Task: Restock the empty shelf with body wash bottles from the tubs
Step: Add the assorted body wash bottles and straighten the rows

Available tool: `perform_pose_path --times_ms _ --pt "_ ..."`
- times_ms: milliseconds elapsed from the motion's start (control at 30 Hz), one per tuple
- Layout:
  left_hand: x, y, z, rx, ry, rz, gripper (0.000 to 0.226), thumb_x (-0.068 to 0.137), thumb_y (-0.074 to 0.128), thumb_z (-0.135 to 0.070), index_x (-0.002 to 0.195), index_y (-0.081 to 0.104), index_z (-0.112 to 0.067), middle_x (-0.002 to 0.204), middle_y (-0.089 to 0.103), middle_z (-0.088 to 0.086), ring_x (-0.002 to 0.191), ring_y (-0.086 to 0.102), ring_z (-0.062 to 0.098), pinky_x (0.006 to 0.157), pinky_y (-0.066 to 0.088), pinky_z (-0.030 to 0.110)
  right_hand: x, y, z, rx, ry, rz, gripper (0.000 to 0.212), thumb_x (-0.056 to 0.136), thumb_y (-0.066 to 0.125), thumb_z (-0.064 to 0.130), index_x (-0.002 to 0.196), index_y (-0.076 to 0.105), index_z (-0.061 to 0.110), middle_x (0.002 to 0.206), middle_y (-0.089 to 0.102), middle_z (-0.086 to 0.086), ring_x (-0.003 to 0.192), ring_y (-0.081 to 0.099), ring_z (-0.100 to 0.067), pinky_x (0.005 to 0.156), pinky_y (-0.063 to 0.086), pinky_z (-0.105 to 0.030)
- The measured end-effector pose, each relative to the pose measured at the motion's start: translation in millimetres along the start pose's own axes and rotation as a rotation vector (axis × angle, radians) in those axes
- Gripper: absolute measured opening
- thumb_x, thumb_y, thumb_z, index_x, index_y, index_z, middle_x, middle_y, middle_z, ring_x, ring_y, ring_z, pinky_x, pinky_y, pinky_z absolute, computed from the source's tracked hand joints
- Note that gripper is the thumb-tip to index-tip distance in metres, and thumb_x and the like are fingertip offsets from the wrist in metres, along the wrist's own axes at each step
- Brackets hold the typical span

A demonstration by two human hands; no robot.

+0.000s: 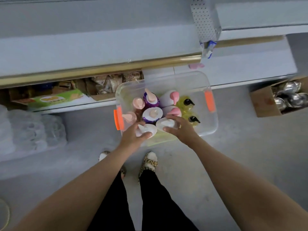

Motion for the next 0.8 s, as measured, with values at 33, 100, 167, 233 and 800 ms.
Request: perform_pose_path --times_ms 33,100,167,233,800 --pt "0.3 0.2 1.8 -0.008 -0.006 0.006 0.046 0.081 0.078 -0.030 0.123 0.060 -0.025 0.119 0.056 -0.011 0.111 0.050 0.010 0.085 0.034 0.022 1.0 -0.1 -1.7 0.007 0.000 0.013 0.052 0.078 0.084 0.028 0.126 0.066 0.024 0.124 0.062 0.010 0.108 0.052 -0.004 0.084 0.037 -0.010" --pt "-0.8 1.0 4.2 -0.009 0.002 0.034 0.051 0.077 0.082 -0.029 0.122 0.059 -0.028 0.121 0.058 -0.012 0.110 0.051 0.009 0.079 0.036 0.014 2.3 0.5 -4.7 0.027 0.009 0.039 0.053 0.078 0.084 0.029 0.127 0.064 0.029 0.129 0.060 0.011 0.113 0.051 -0.005 0.090 0.036 -0.014" --pt "-1.3 1.7 5.1 -0.003 0.023 0.050 0.052 0.075 0.083 -0.027 0.121 0.058 -0.028 0.123 0.058 -0.011 0.111 0.051 0.008 0.078 0.033 0.005 3.6 0.8 -6.0 0.049 0.014 0.053 0.053 0.077 0.084 0.030 0.127 0.064 0.032 0.132 0.059 0.010 0.116 0.050 -0.005 0.095 0.035 -0.020" --pt "-0.7 1.6 4.8 -0.007 0.032 0.039 0.047 0.076 0.082 -0.026 0.117 0.059 -0.028 0.123 0.059 -0.012 0.112 0.051 0.006 0.078 0.032 0.002 3.2 0.4 -5.3 0.072 0.003 0.051 0.050 0.077 0.084 0.029 0.124 0.066 0.033 0.130 0.060 0.011 0.105 0.051 0.006 0.094 0.035 -0.020" --pt "6.4 7.5 9.9 -0.067 0.046 0.011 0.043 0.076 0.082 -0.017 0.112 0.061 -0.028 0.109 0.056 -0.024 0.100 0.053 -0.005 0.077 0.035 0.005 8.9 -0.6 -10.8 0.121 -0.002 0.058 0.045 0.076 0.085 0.028 0.117 0.070 0.036 0.127 0.059 0.017 0.091 0.050 0.004 0.094 0.041 -0.024"
Point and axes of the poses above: each hand's wrist, its own x-axis towards the middle knuckle, its own y-axis out of the palm, z = x × y, the point moved 7 cm from there along x, towards the middle knuckle
